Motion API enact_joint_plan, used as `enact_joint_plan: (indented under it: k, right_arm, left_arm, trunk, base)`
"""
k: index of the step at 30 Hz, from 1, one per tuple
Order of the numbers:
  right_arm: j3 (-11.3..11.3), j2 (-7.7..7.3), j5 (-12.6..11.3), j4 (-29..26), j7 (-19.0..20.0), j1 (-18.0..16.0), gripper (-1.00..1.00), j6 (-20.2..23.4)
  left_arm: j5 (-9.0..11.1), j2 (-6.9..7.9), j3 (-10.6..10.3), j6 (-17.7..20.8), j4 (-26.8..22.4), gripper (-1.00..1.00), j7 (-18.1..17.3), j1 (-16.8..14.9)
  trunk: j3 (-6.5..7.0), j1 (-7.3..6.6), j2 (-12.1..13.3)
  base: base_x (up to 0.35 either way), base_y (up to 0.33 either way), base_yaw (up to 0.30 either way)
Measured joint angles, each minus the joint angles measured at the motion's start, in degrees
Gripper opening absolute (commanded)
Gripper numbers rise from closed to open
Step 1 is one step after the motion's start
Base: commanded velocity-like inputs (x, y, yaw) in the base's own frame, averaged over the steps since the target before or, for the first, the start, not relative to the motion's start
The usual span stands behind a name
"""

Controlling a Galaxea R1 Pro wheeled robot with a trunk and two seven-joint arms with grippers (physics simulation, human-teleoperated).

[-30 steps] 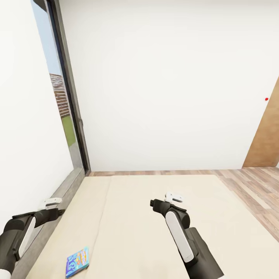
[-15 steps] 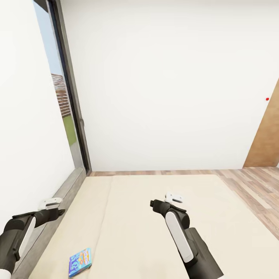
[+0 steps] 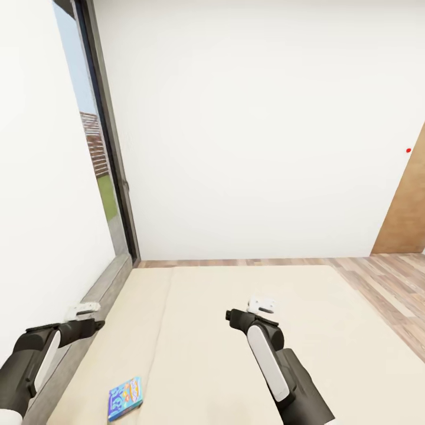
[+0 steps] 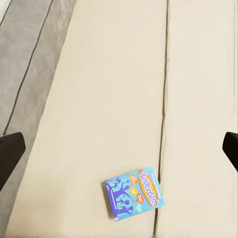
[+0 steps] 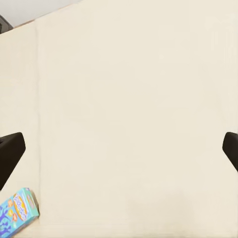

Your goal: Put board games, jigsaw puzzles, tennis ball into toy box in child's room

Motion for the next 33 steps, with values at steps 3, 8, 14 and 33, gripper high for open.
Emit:
enact_joint_plan:
  k: [3, 8, 14, 33]
  right_arm:
    - [0.00, 0.02, -0.03, 0.29, 0.04, -0.02, 1.00, 0.11]
    - [-0.13, -0.04, -0.02, 0.57, 0.02, -0.19, 1.00, 0.20]
    - [-0.22, -0.43, 0.04, 0.74, 0.08, -0.55, 1.00, 0.29]
    - [-0.59, -1.26, 0.96, 3.74, 4.38, -0.67, 1.00, -0.56]
  left_arm:
    - [-0.04, -0.45, -0.11, 0.57, 0.13, 1.00, -0.07, -0.04]
    - [-0.03, -0.88, -0.21, 1.73, 0.32, 1.00, -0.21, -0.06]
    - [-0.03, -1.08, -0.29, 2.09, 4.37, 1.00, -0.25, -0.21]
    - [0.06, -0.87, -0.24, 1.41, 9.60, 1.00, -0.25, -0.31]
  trunk:
    - [-0.22, 0.00, 0.00]
    - [-0.61, -0.01, 0.03]
    - [-1.12, -0.01, 0.07]
    - [-2.86, -0.02, 0.09]
  base:
    - [0.000, 0.000, 0.000]
    - [0.000, 0.000, 0.000]
    - [0.000, 0.000, 0.000]
    - [0.000, 0.000, 0.000]
